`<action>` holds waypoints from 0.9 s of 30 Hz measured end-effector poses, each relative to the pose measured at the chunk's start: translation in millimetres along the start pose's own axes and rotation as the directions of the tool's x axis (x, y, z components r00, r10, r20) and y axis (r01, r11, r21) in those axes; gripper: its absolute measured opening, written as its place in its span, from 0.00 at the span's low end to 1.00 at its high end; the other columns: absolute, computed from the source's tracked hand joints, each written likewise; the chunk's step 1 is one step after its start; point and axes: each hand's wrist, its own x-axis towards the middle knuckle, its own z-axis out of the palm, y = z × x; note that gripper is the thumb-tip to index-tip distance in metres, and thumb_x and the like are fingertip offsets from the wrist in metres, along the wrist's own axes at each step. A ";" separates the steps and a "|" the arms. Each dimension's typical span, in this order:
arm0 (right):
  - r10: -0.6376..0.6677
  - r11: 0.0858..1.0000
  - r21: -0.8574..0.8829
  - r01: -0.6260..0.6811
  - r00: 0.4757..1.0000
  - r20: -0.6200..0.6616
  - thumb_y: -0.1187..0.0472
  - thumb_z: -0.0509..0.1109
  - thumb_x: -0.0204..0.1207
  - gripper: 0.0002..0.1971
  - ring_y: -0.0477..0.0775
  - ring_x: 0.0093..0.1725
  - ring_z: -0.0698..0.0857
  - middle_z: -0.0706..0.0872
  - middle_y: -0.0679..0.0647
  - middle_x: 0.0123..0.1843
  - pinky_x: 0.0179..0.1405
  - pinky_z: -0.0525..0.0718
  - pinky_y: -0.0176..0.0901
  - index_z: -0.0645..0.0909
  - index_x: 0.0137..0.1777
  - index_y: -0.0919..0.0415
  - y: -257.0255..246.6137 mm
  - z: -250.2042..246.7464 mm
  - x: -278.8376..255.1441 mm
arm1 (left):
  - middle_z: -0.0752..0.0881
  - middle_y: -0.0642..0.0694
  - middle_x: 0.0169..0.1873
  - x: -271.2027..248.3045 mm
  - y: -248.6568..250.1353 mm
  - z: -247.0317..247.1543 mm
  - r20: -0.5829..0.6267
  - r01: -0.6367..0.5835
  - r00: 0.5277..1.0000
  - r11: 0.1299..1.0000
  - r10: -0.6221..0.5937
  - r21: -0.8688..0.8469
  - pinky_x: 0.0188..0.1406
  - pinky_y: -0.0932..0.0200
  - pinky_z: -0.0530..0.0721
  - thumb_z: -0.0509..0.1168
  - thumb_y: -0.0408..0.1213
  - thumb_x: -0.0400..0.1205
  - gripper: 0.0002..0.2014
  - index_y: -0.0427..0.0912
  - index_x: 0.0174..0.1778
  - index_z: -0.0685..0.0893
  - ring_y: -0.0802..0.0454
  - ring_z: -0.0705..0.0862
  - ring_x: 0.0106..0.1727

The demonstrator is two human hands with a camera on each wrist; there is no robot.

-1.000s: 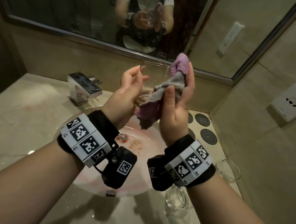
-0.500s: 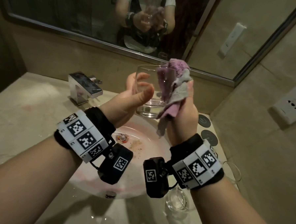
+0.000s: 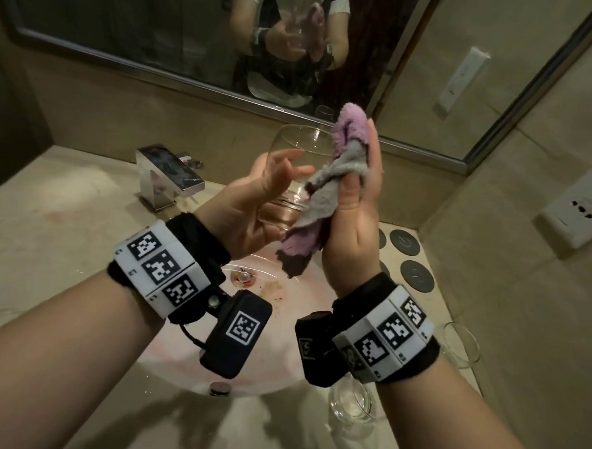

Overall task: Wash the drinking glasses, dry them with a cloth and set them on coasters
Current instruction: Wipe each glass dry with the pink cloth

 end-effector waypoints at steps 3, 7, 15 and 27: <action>0.310 0.921 0.256 -0.292 0.950 -0.031 0.53 0.52 0.83 0.21 0.52 0.53 0.82 0.81 0.63 0.57 0.62 0.82 0.50 0.69 0.70 0.65 -14.1 -6.3 8.1 | 0.76 0.36 0.68 0.1 0.3 -3.6 0.082 0.016 0.997 0.997 -0.010 -0.073 0.58 0.35 0.81 0.83 0.56 0.48 0.59 0.44 0.74 0.67 0.34 0.81 0.63; 0.444 0.803 0.444 -0.397 0.896 -0.001 0.63 0.53 0.84 0.20 0.46 0.52 0.86 0.83 0.62 0.56 0.59 0.82 0.40 0.66 0.74 0.68 -11.2 -9.4 8.2 | 0.82 0.40 0.56 2.8 -2.6 0.7 0.041 0.015 0.999 1.000 -0.015 0.000 0.52 0.45 0.86 0.81 0.62 0.40 0.59 0.46 0.68 0.68 0.43 0.87 0.55; 0.071 0.991 0.118 -0.063 0.995 -0.068 0.39 0.50 0.81 0.29 0.63 0.82 0.55 0.68 0.49 0.79 0.79 0.53 0.69 0.61 0.78 0.54 -2.8 -1.9 -5.6 | 0.90 0.53 0.46 -1.2 -7.5 -0.2 -0.027 -0.205 0.977 0.964 0.213 0.172 0.35 0.61 0.87 0.75 0.68 0.48 0.46 0.56 0.58 0.64 0.55 0.89 0.42; 0.401 0.861 0.332 -0.384 0.916 0.018 0.69 0.49 0.86 0.15 0.41 0.43 0.83 0.81 0.45 0.44 0.48 0.82 0.36 0.76 0.50 0.54 -14.4 -11.8 5.0 | 0.65 0.43 0.78 -2.6 3.7 -3.8 0.126 -0.049 0.991 0.998 0.043 0.045 0.51 0.47 0.85 0.85 0.53 0.48 0.61 0.51 0.78 0.62 0.34 0.69 0.74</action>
